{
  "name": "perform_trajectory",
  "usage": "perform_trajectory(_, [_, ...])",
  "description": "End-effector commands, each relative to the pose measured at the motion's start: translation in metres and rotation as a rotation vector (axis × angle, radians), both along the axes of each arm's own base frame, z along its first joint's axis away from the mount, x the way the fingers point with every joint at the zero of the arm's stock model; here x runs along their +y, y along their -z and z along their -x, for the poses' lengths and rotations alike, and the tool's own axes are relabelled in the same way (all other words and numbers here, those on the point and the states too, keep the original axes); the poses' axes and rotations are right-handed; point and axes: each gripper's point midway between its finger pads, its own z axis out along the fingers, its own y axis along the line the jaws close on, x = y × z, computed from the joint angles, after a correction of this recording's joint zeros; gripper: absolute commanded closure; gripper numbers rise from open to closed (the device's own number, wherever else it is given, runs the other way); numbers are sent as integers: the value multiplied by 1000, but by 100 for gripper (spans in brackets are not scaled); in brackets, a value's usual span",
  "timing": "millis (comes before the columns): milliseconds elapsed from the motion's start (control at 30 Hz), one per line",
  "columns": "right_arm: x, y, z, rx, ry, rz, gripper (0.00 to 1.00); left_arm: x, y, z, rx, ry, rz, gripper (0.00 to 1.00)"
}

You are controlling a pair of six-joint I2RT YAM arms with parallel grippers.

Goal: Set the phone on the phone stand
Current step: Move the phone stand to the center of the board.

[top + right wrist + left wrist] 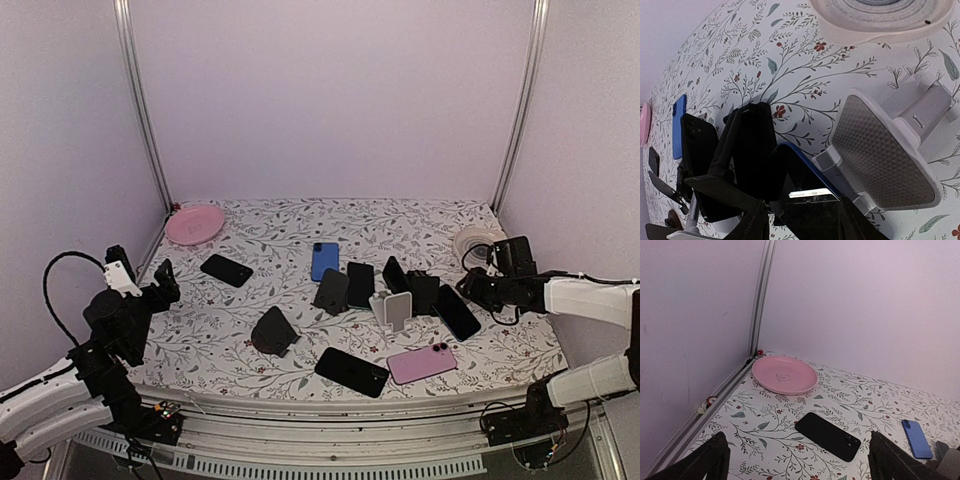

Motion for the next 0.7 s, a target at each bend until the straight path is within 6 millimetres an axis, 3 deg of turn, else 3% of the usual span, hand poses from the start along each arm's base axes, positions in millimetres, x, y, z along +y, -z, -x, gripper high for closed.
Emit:
perform_trajectory(0, [8,-9,-14,-47,-20,-16,52,3,2,-1,-1,-13,4,3])
perform_trajectory(333, [-34,1,-4,-31,115,27,49,5,1,2,-11,-14,13,3])
perform_trajectory(567, [-69,-7,10,-50,213,51,48,6,1,2,-9,-16,12,3])
perform_trajectory(667, [-82,-13,14,-66,248,69,41,5,2,1,-8,-16,11,3])
